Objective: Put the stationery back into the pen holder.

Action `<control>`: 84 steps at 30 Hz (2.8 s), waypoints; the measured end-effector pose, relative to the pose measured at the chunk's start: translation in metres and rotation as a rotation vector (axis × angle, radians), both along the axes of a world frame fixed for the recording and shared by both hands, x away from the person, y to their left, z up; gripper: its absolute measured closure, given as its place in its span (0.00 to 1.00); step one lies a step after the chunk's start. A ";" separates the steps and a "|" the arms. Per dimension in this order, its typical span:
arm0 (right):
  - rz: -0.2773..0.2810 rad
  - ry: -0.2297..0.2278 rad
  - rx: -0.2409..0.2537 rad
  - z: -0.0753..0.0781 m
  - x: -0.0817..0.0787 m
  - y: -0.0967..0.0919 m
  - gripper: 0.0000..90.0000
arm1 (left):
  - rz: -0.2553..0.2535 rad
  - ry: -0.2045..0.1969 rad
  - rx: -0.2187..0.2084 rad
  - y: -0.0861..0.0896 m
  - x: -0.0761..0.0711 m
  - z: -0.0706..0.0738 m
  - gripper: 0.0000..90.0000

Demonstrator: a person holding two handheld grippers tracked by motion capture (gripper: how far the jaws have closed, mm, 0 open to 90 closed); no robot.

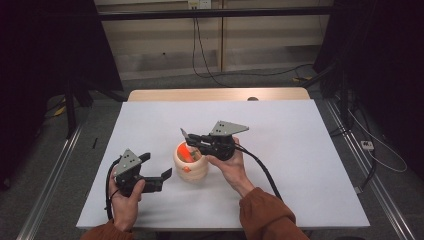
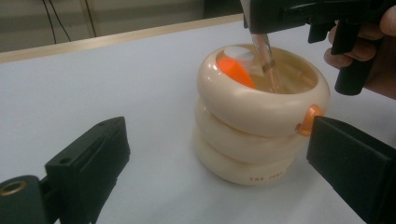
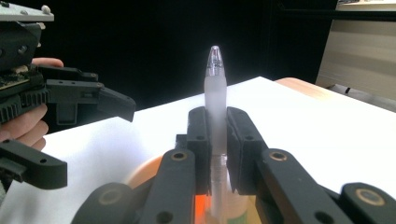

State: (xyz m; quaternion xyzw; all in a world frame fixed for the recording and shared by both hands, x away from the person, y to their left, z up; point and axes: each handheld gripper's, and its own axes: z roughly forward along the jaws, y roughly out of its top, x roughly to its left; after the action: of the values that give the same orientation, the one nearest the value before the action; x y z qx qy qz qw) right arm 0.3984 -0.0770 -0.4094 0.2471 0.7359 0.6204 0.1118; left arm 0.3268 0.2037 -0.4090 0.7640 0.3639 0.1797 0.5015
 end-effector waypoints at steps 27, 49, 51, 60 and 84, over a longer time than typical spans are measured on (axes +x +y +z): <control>0.000 0.036 -0.040 -0.007 -0.004 -0.002 0.90 | 0.002 0.000 -0.003 0.000 -0.001 0.000 0.06; -0.040 0.054 -0.061 -0.007 -0.011 -0.010 0.60 | 0.002 -0.002 -0.001 0.000 -0.001 0.000 0.06; -0.060 0.050 -0.051 -0.006 -0.010 -0.011 0.48 | 0.002 -0.002 0.000 0.000 -0.001 0.000 0.06; -0.129 0.047 -0.060 -0.002 -0.008 -0.017 0.12 | 0.004 0.002 0.003 0.000 0.000 0.000 0.06; -0.209 0.070 -0.075 0.007 -0.011 -0.029 0.03 | 0.009 0.006 -0.011 -0.002 0.001 -0.001 0.06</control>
State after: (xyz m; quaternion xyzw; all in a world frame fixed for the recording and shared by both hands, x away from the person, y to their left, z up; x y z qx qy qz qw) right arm 0.3872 -0.1063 -0.4021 0.3396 0.7323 0.5683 0.1593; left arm 0.3276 0.2021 -0.4099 0.7602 0.3699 0.1778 0.5036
